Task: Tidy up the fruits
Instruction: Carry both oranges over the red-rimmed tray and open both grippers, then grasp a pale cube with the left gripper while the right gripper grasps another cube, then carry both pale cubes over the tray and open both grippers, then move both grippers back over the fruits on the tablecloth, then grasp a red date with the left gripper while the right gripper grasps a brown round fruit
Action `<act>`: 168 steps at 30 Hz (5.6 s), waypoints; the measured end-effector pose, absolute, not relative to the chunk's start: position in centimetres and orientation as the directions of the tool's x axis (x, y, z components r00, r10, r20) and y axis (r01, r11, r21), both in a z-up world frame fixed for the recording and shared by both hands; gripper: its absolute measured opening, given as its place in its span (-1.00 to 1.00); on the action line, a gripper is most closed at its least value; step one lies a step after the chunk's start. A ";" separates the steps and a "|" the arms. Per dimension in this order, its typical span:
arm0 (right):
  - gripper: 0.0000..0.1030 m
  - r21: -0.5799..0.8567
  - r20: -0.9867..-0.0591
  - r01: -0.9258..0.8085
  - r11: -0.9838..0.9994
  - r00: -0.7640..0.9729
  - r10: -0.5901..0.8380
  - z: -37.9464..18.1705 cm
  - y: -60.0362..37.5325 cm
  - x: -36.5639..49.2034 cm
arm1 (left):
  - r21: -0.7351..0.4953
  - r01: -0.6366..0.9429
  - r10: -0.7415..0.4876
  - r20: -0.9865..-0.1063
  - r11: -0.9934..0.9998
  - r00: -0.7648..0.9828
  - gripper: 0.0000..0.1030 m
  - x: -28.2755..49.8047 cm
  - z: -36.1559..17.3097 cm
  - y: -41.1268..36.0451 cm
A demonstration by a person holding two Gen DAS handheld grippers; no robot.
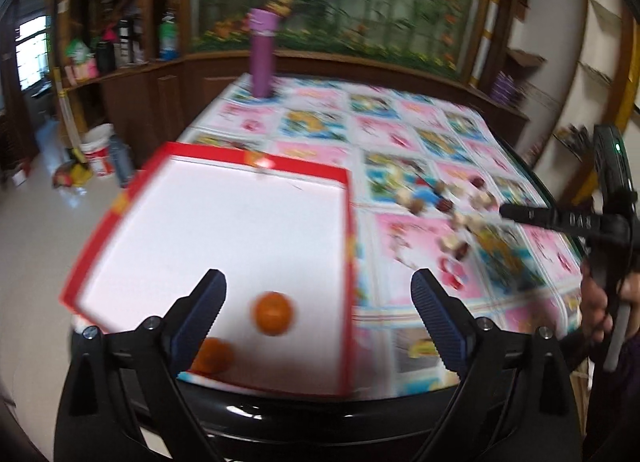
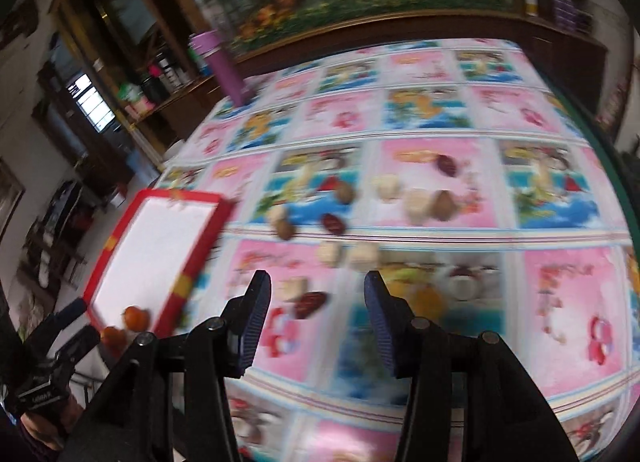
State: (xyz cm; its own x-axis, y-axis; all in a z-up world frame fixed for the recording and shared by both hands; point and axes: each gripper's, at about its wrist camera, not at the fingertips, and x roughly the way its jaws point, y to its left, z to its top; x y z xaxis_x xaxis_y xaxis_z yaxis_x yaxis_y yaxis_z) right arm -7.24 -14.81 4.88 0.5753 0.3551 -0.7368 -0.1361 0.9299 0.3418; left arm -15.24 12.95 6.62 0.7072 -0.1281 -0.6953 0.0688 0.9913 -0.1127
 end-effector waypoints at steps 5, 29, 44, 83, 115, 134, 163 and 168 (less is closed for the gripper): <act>-0.06 0.329 -0.762 -0.092 0.940 0.562 0.322 3.2 -17.8 -6.6 | -0.135 0.172 -0.216 -0.732 0.976 0.646 0.82 -13.7 5.3 8.6; -0.45 0.288 -0.792 -0.218 0.933 0.493 0.360 -0.7 -13.9 -1.7 | -0.036 0.353 -0.222 -0.836 0.935 0.502 0.55 -7.1 0.8 1.0; -0.45 0.454 -0.721 -0.200 0.868 0.491 0.490 -1.1 -17.0 -1.5 | -0.003 0.411 -0.217 -0.852 0.912 0.476 0.17 -2.1 -0.9 -2.7; -0.45 0.336 -0.748 -0.582 0.741 0.313 0.585 6.1 15.1 -4.4 | -0.077 -0.194 0.092 -0.673 0.978 0.733 -0.47 -13.4 6.8 23.7; -0.09 0.187 -0.795 -0.430 0.883 0.462 0.393 9.5 6.4 -1.6 | 0.001 -0.262 0.185 -0.712 0.965 0.678 0.34 -14.9 5.2 23.3; -0.07 0.219 -0.746 -0.132 0.967 0.616 0.253 12.1 -18.7 -2.7 | -0.058 0.059 -0.082 -0.654 0.997 0.752 0.64 -13.3 9.6 10.0; -0.07 0.245 -0.819 -0.210 0.946 0.477 0.318 0.1 -20.9 -0.8 | -0.071 0.305 -0.218 -0.849 0.950 0.481 0.55 -4.5 0.5 -4.1; -0.07 0.251 -0.825 -0.193 0.949 0.470 0.313 -0.5 -20.3 1.7 | -0.111 0.344 -0.267 -0.853 0.933 0.449 0.36 -3.4 0.1 -4.4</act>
State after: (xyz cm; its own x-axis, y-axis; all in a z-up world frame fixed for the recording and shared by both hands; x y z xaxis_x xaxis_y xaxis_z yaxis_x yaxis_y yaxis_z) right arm 1.75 -20.26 -0.45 0.4699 0.3133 -0.8253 -0.1926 0.9487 0.2505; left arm -3.36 -4.44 0.15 0.4493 -0.2667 -0.8527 0.3437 0.9325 -0.1105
